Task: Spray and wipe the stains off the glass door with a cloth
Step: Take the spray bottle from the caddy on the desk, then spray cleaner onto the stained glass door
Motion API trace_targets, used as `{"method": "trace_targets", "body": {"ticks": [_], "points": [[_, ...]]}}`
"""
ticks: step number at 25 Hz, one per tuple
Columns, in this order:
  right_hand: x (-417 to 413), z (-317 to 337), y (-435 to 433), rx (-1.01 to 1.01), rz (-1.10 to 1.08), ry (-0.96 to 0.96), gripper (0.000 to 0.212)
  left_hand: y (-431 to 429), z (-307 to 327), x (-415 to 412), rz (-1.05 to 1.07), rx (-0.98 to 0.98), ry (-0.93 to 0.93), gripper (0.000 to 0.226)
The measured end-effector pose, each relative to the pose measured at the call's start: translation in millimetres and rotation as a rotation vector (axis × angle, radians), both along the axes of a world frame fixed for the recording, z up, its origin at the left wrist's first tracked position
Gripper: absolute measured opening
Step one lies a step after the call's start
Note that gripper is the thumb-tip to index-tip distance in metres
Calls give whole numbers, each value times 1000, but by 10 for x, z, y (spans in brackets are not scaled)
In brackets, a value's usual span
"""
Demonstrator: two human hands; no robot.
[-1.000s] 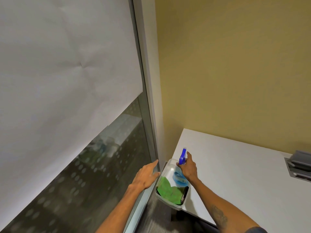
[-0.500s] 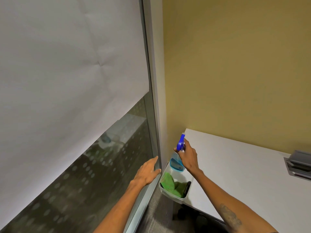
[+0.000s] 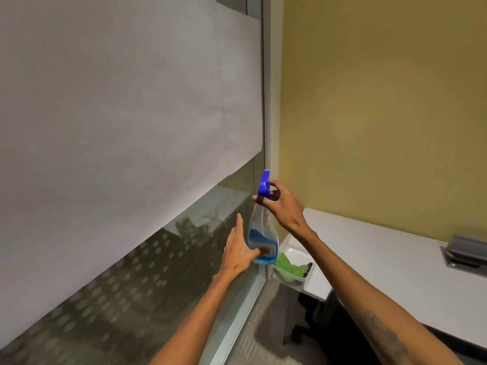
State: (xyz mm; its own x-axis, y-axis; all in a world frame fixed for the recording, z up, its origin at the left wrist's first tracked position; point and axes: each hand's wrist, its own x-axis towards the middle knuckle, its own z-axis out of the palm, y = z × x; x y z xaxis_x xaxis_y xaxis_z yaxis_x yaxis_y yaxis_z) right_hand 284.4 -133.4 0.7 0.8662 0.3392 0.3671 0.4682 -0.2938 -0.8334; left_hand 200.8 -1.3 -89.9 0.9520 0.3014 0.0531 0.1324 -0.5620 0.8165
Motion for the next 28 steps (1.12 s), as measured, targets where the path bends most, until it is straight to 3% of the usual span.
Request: {"method": "trace_targets", "body": {"ticks": [4, 10, 15, 23, 28], "points": [[-1110, 373, 171, 104, 123, 33, 69, 114, 208, -990, 112, -172, -119, 136], [-2436, 873, 371, 175, 290, 46, 71, 315, 485, -2354, 179, -47, -361, 138], [-3368, 1323, 465, 230, 364, 36, 67, 246, 779, -3359, 228, -54, -531, 140], [-4993, 1541, 239, 241, 405, -30, 51, -224, 1115, -5100, 430, 132, -529, 138], [-5998, 1606, 286, 363, 547, 123, 26, -468, 1183, -6180, 541, 250, -534, 134]]}}
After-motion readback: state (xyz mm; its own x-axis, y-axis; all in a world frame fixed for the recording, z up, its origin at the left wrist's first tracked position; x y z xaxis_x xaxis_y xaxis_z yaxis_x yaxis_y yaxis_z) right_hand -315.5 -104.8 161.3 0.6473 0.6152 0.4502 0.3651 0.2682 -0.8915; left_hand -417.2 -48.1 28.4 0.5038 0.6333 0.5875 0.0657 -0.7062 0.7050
